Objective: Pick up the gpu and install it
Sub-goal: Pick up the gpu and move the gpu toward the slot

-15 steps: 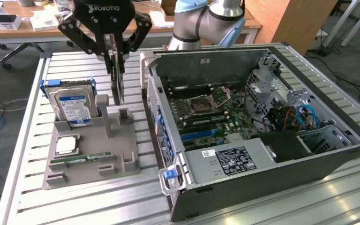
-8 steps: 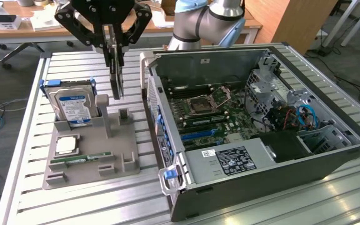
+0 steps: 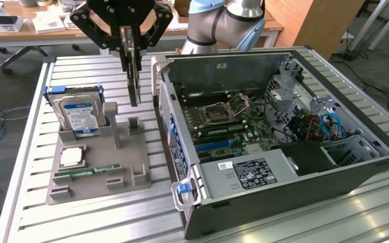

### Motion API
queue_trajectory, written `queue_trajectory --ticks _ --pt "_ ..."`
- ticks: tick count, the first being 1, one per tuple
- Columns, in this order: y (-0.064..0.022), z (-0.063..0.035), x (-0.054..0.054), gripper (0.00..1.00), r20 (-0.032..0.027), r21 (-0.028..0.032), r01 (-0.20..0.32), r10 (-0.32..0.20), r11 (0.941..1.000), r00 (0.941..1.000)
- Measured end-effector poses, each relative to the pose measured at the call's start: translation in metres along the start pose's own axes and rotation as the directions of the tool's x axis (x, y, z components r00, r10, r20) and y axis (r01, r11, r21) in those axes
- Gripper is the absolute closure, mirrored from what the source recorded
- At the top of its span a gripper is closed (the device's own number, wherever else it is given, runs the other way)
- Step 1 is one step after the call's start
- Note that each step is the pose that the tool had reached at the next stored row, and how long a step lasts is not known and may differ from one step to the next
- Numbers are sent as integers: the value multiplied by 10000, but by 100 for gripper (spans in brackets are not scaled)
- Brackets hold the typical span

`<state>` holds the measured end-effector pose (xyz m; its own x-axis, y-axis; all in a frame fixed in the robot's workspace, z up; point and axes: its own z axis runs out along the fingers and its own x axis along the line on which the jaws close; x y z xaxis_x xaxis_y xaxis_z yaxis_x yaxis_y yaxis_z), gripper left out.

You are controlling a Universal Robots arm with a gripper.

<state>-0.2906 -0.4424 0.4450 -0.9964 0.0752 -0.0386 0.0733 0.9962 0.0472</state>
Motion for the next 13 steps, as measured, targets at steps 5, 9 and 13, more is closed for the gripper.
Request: queue_trajectory --ticks 5,9,13 --pt "14 7 -191 74 -1 0 -1 1 10000 10000" --pt "25 13 -341 74 -2 0 0 0 10000 10000" --pt "35 20 -482 74 0 -1 0 0 10000 10000"
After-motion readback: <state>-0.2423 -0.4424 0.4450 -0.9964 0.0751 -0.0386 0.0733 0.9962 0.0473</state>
